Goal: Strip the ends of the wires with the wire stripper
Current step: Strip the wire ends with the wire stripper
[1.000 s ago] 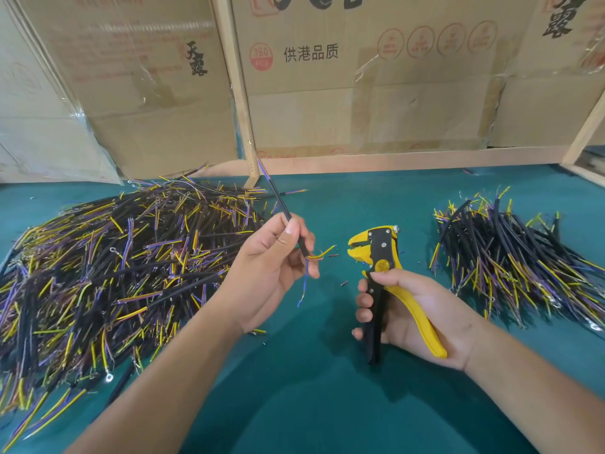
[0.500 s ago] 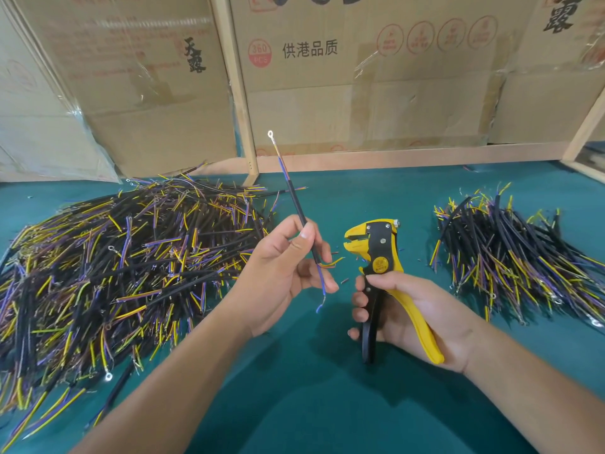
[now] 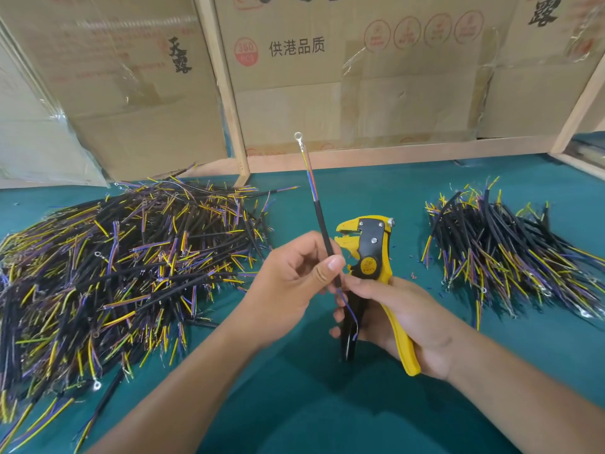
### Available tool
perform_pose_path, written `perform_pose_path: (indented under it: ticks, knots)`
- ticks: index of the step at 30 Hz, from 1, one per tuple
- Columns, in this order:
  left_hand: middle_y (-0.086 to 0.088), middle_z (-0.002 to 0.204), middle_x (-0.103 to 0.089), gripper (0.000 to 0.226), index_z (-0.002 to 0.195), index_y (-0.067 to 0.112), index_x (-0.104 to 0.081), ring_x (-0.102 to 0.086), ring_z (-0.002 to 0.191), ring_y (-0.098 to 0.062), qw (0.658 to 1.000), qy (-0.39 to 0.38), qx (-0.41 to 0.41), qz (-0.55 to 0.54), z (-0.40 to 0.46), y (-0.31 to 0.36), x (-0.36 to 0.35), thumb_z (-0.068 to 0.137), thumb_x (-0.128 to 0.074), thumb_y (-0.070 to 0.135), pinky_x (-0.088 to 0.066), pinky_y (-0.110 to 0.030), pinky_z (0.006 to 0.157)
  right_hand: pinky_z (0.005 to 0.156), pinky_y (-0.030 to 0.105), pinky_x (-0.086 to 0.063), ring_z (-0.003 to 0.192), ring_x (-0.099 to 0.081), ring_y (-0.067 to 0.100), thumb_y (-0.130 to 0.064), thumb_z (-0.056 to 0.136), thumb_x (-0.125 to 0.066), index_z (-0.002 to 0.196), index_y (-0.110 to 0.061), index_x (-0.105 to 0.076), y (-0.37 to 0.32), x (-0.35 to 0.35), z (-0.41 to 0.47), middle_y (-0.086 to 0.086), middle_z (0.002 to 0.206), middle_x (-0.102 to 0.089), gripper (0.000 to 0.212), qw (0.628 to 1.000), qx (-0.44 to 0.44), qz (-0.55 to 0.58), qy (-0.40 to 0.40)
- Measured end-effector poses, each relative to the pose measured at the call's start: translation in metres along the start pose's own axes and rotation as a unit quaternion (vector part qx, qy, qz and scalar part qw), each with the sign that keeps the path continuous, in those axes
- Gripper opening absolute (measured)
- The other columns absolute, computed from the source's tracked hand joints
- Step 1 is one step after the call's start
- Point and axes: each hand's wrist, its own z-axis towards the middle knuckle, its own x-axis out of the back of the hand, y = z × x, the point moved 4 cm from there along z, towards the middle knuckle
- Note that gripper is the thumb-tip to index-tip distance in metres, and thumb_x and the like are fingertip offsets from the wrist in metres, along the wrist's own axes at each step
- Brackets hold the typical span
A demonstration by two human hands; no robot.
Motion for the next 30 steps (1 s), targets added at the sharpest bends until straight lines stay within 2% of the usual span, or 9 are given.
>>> perform_pose_path:
  ticks: [4,9,11,15,19,22,25,28,30]
  knots:
    - [0.001,0.074,-0.063,0.026,0.091,-0.013,-0.053,-0.060,0.062,-0.014,1.000,0.014,-0.002,0.003,0.001,0.003,0.000,0.097,-0.055,0.012,-0.049,-0.021,0.066,0.074,0.049,-0.055,0.075,-0.064,0.033,-0.020,0.094,-0.065,0.107,0.001,-0.064,0.000,0.003,0.001,0.019,0.090,-0.062,0.024,1.000,-0.012,0.019,0.019]
    - [-0.002,0.071,-0.061,0.024,0.090,-0.009,-0.055,-0.058,0.063,-0.017,1.000,0.018,0.000,0.006,0.000,0.003,0.000,0.094,-0.058,0.014,-0.049,-0.021,0.067,0.071,0.047,-0.058,0.071,-0.065,0.032,-0.019,0.098,-0.057,0.091,-0.001,-0.069,-0.001,0.002,-0.001,0.019,0.084,-0.065,0.022,0.999,-0.020,0.022,0.043]
    - [-0.005,0.071,-0.062,0.022,0.091,-0.007,-0.056,-0.060,0.063,-0.018,1.000,0.025,0.007,0.010,0.001,0.001,0.001,0.094,-0.059,0.015,-0.050,-0.022,0.068,0.068,0.048,-0.060,0.068,-0.066,0.030,-0.015,0.098,-0.057,0.081,-0.004,-0.072,-0.002,0.001,-0.001,0.019,0.081,-0.066,0.026,0.997,-0.002,0.032,0.066]
    - [-0.010,0.079,-0.068,0.018,0.092,0.000,-0.063,-0.066,0.071,-0.017,0.999,0.037,0.011,0.025,0.001,-0.001,0.005,0.093,-0.062,0.019,-0.053,-0.026,0.074,0.068,0.050,-0.062,0.065,-0.068,0.028,-0.009,0.098,-0.057,0.086,-0.006,-0.064,-0.006,0.009,0.000,0.016,0.073,-0.067,0.014,0.986,0.075,0.045,0.141]
    - [-0.018,0.086,-0.071,0.019,0.095,-0.001,-0.065,-0.070,0.076,-0.019,0.998,0.056,0.007,0.029,0.001,-0.001,0.006,0.091,-0.064,0.018,-0.055,-0.027,0.075,0.063,0.045,-0.062,0.065,-0.069,0.025,-0.009,0.097,-0.060,0.074,-0.010,-0.069,-0.013,0.013,-0.001,0.014,0.071,-0.067,0.024,0.980,0.113,0.050,0.153]
    - [-0.011,0.076,-0.069,0.022,0.101,0.004,-0.060,-0.068,0.064,-0.021,0.986,0.145,0.071,-0.030,0.003,-0.005,0.011,0.086,-0.069,0.017,-0.057,-0.029,0.062,0.061,0.044,-0.062,0.064,-0.069,0.023,-0.010,0.097,-0.061,0.073,-0.011,-0.069,-0.013,0.015,0.000,0.013,0.071,-0.068,0.026,0.975,0.141,0.044,0.167]
    - [-0.004,0.079,-0.059,0.045,0.122,0.001,-0.050,-0.052,0.051,-0.012,0.922,0.326,0.178,-0.111,0.000,-0.017,0.029,0.087,-0.075,0.014,-0.046,-0.026,0.048,0.066,0.044,-0.062,0.065,-0.067,0.020,-0.009,0.099,-0.058,0.080,-0.010,-0.065,-0.020,0.022,0.000,0.006,0.068,-0.067,0.021,0.954,0.200,0.004,0.222]
    - [0.005,0.079,-0.054,0.037,0.117,0.013,-0.051,-0.046,0.057,-0.005,0.894,0.437,0.073,0.060,-0.006,0.003,0.053,0.089,-0.073,0.021,-0.041,-0.023,0.057,0.071,0.044,-0.061,0.066,-0.066,0.021,-0.006,0.101,-0.054,0.085,-0.008,-0.061,-0.028,0.027,-0.002,0.004,0.067,-0.065,0.017,0.945,0.231,-0.020,0.230]
    - [0.014,0.079,-0.057,0.017,0.103,0.024,-0.055,-0.053,0.070,-0.002,0.900,0.351,-0.062,0.251,-0.003,0.027,0.046,0.091,-0.066,0.028,-0.043,-0.018,0.068,0.073,0.047,-0.060,0.066,-0.066,0.023,-0.004,0.101,-0.053,0.087,-0.006,-0.060,-0.030,0.025,-0.002,0.005,0.067,-0.065,0.016,0.949,0.232,-0.031,0.212]
